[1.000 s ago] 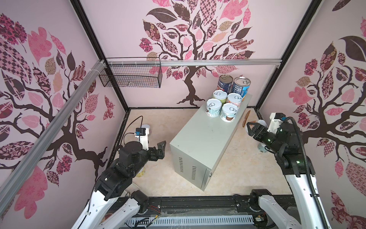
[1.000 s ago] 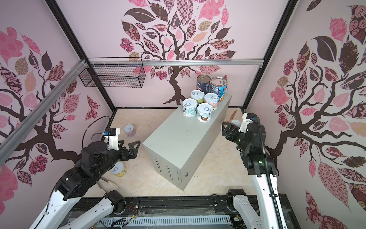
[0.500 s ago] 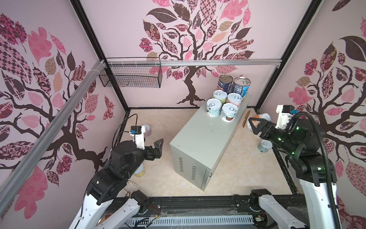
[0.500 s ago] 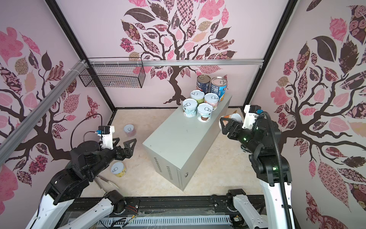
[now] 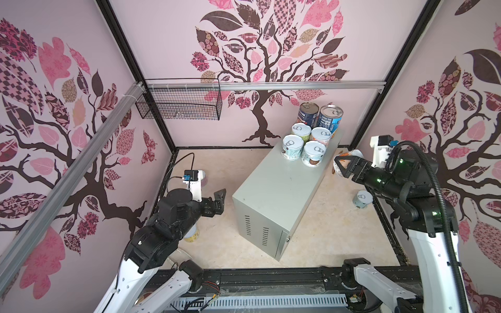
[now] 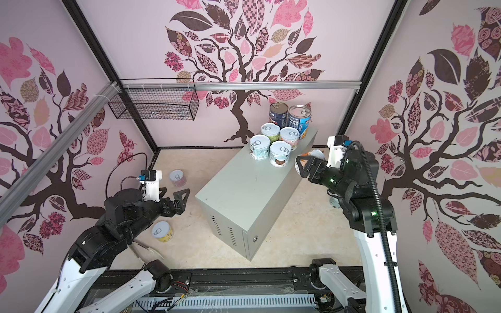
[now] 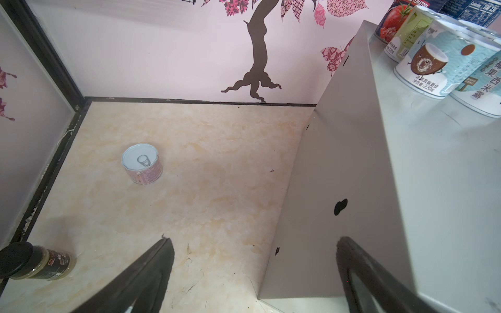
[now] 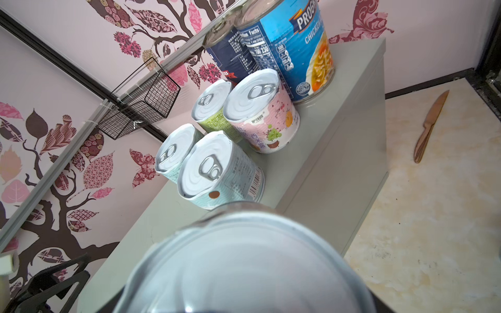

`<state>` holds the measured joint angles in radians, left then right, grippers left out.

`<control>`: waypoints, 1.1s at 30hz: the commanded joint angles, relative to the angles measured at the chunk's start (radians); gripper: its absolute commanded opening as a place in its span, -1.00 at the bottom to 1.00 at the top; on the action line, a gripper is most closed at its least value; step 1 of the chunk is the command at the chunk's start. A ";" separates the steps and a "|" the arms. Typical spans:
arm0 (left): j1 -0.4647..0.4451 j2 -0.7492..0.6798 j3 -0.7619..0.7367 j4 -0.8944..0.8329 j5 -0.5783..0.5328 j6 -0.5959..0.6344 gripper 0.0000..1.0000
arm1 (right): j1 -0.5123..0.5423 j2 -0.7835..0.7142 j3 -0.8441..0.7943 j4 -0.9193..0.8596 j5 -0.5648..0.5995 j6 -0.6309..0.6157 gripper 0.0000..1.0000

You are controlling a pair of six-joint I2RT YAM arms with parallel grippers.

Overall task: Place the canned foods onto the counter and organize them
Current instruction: 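Carry the peach can with the right gripper over the box top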

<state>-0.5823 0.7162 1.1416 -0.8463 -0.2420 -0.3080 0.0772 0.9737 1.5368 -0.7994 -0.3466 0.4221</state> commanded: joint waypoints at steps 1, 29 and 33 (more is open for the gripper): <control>-0.002 0.000 0.010 0.039 -0.002 0.018 0.94 | 0.007 0.024 0.076 0.071 -0.062 0.008 0.32; -0.002 -0.035 -0.055 0.069 -0.027 0.044 0.95 | 0.717 0.235 0.261 -0.148 0.595 -0.077 0.34; -0.002 -0.032 -0.059 0.071 -0.031 0.045 0.95 | 0.716 0.255 0.270 -0.163 0.632 -0.090 0.34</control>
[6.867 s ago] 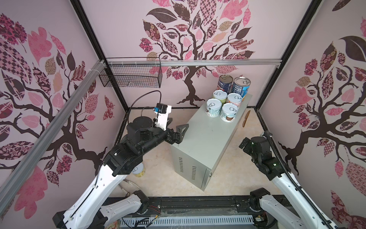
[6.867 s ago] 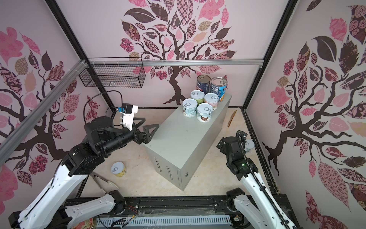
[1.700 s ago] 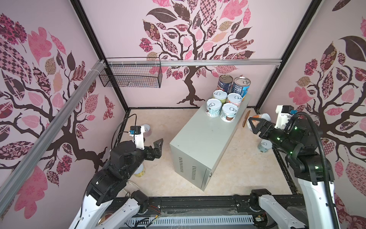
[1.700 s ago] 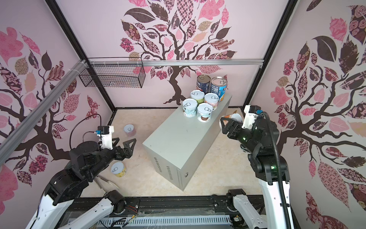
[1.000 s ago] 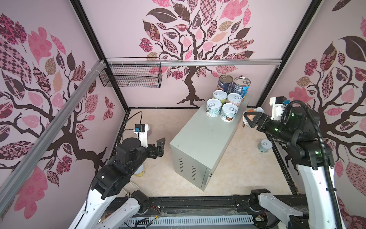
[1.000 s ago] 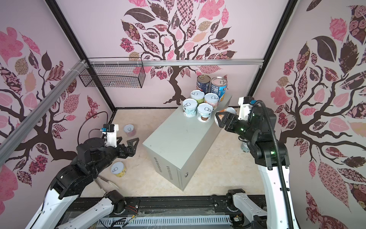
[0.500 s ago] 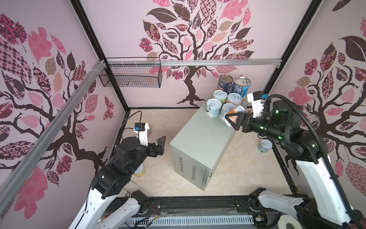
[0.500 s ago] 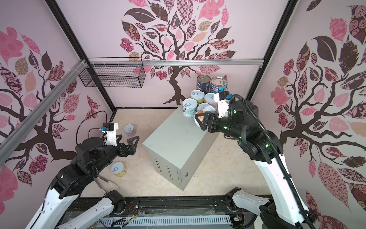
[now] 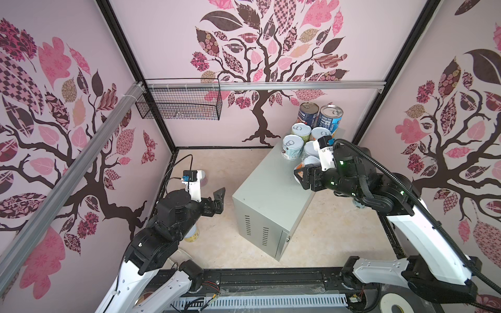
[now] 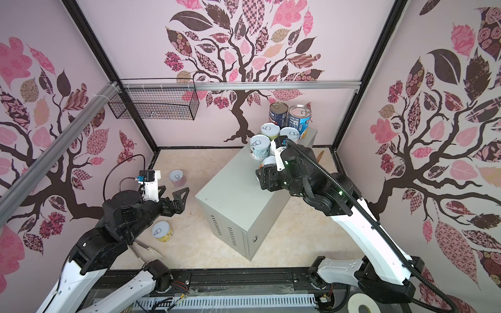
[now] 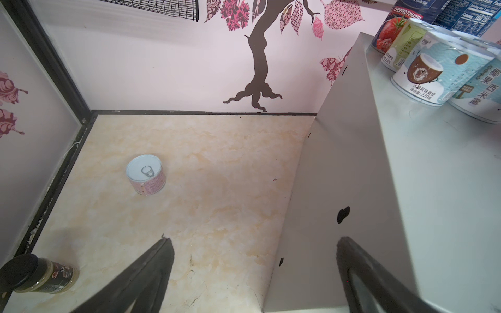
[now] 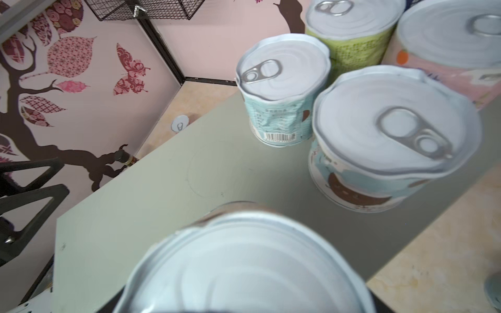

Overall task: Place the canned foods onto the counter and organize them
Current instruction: 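Carry the peach can with the right gripper over the box top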

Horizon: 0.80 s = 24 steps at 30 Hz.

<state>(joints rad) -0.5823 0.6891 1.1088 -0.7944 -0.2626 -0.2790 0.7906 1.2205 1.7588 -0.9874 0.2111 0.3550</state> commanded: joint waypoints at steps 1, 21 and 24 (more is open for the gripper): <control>-0.003 -0.004 -0.027 0.020 -0.010 0.017 0.95 | 0.003 0.016 0.054 0.021 0.081 -0.025 0.34; -0.003 -0.013 -0.059 0.039 -0.004 0.012 0.95 | 0.007 0.130 0.126 -0.069 0.143 -0.079 0.46; -0.002 -0.011 -0.061 0.039 -0.003 0.009 0.95 | 0.007 0.138 0.119 -0.063 0.142 -0.084 0.49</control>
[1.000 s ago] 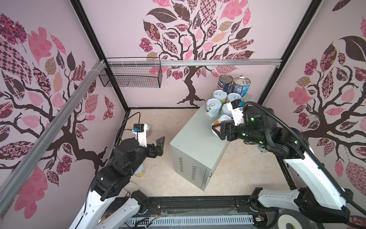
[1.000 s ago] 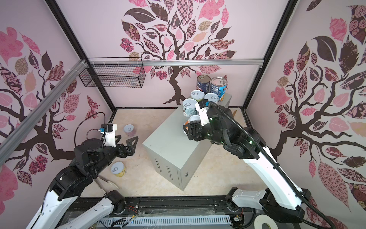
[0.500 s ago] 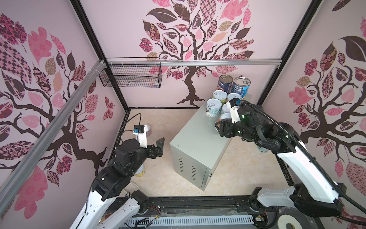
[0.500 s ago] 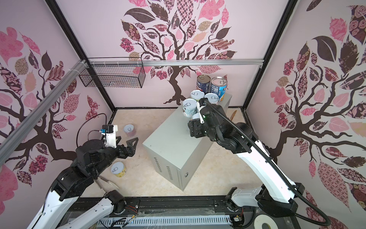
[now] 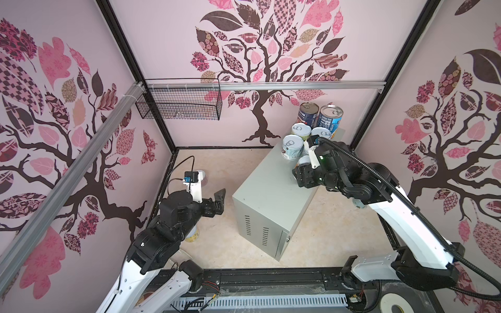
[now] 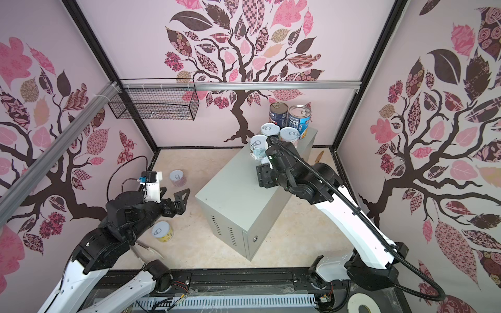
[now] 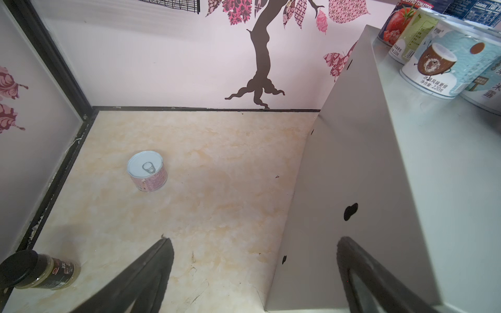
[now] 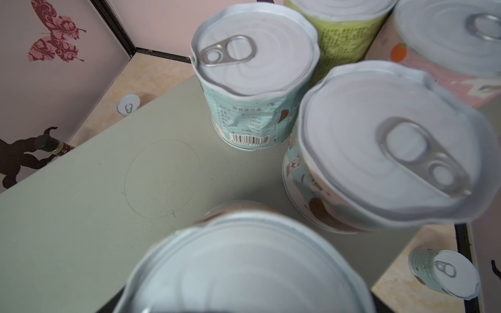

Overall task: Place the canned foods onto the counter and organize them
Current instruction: 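Carry the peach can with the right gripper over the box top, then set the peach can down in front of the cans, open right gripper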

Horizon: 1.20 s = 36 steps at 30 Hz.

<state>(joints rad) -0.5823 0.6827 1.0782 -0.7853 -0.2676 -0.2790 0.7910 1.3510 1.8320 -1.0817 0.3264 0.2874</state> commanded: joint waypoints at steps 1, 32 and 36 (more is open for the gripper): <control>-0.003 -0.006 -0.029 0.029 0.002 0.009 0.95 | 0.006 0.008 0.040 0.035 0.025 -0.020 0.51; -0.002 -0.007 0.098 -0.067 -0.084 0.017 0.96 | 0.006 -0.147 -0.001 0.172 -0.087 -0.067 1.00; -0.002 0.002 0.156 -0.098 -0.111 0.017 0.96 | 0.006 -0.208 -0.023 0.204 -0.106 -0.060 1.00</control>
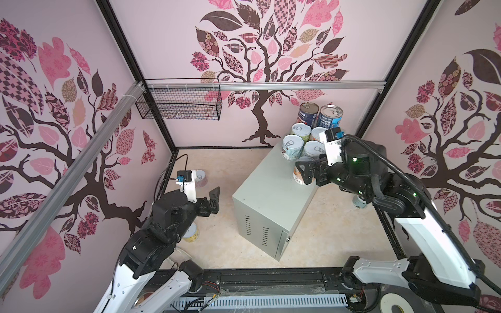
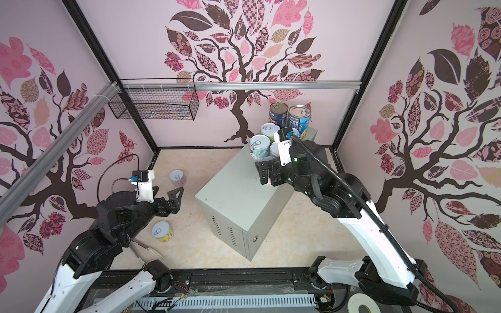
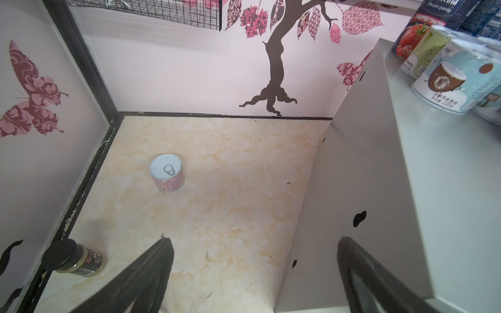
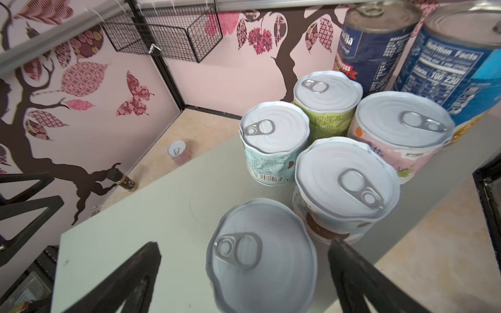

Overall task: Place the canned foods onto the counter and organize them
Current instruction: 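Set the peach can down in front of the cans, open right gripper, then draw the right gripper back beside the box while the left nears the pink can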

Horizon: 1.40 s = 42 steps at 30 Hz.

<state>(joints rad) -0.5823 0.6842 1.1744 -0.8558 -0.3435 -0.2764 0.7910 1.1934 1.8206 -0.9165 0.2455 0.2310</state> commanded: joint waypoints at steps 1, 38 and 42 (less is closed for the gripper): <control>-0.003 0.004 0.069 -0.036 -0.041 0.013 0.96 | 0.006 -0.069 -0.021 0.048 -0.025 0.005 1.00; 0.362 0.405 -0.089 0.119 0.070 -0.187 0.96 | 0.000 -0.737 -1.111 0.298 0.255 0.359 0.78; 0.366 0.525 -0.061 0.160 0.037 -0.189 0.96 | -0.094 -0.708 -1.173 0.370 0.184 0.337 0.83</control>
<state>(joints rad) -0.2237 1.1557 1.0996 -0.7586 -0.2874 -0.4530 0.7528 0.4744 0.6621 -0.6224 0.4614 0.5648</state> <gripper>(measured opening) 0.978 0.913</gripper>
